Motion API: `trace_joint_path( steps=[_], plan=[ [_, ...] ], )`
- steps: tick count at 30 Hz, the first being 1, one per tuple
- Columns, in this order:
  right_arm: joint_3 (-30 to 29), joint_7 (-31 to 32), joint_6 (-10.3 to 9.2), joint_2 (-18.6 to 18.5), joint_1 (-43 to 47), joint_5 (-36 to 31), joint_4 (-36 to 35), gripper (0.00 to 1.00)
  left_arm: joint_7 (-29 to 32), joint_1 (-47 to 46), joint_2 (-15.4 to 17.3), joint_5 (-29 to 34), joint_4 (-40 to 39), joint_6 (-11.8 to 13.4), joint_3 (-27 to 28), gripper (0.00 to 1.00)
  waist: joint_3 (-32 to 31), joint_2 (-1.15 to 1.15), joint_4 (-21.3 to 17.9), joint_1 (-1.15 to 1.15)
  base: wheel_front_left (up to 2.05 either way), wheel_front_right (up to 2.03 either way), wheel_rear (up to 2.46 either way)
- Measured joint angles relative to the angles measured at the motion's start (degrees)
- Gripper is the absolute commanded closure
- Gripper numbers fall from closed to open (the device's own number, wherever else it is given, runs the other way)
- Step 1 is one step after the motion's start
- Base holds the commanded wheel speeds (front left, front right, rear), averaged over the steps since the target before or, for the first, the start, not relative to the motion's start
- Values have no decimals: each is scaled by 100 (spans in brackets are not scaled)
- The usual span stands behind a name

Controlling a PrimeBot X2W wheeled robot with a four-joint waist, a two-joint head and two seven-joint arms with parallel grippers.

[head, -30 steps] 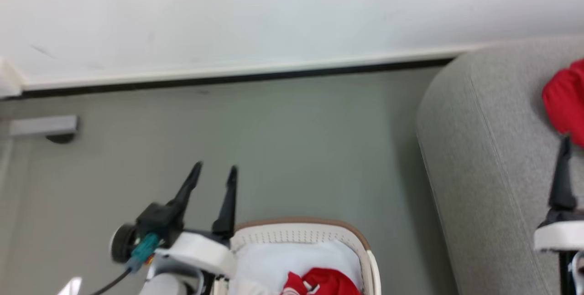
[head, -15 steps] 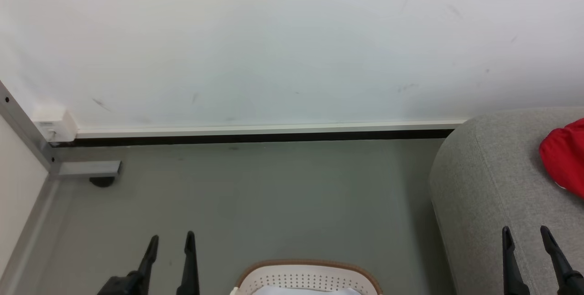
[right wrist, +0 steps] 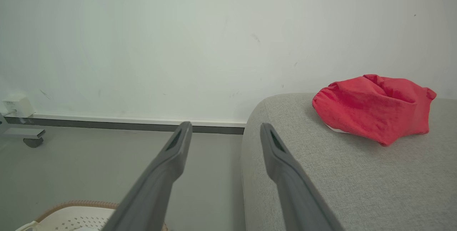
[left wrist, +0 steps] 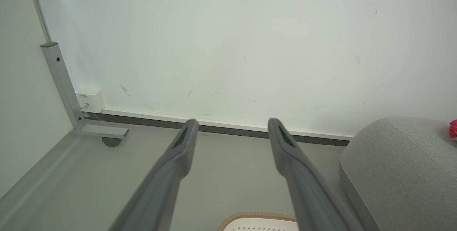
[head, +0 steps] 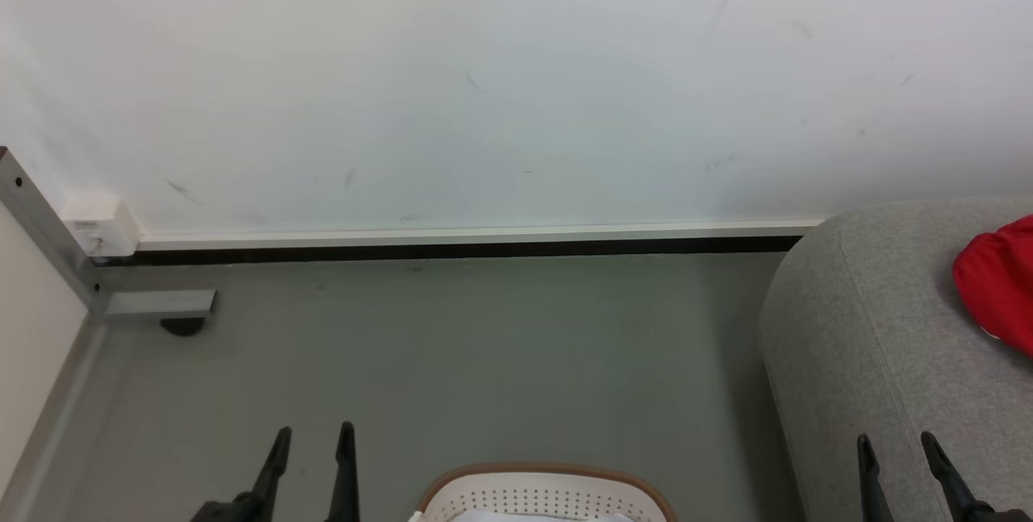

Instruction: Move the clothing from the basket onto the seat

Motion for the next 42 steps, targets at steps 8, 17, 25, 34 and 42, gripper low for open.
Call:
trace_joint_path(
  steps=[8,17,25,34,42],
  plan=[
    [78,0,0,0,-52,7,-1,0,0,-44,-46,167,123,-152,-15,0,101,0,-137,0,0,0,0],
    [43,0,0,-4,-464,8,-281,0,854,-850,123,419,445,-588,-624,0,610,0,-370,2,0,0,0],
    [111,0,0,-2,-733,135,-468,0,1858,-1481,105,722,1029,-867,-1344,0,1308,0,-680,2,0,0,0],
    [231,0,0,-8,-1227,298,-826,0,2577,-2399,46,842,1866,-1012,-1819,0,2438,0,-936,2,0,0,0],
    [311,0,0,-7,-1704,192,-1271,0,2828,-3287,79,1005,2885,-1036,-1992,0,3646,0,-1021,3,0,0,0]
  ],
)
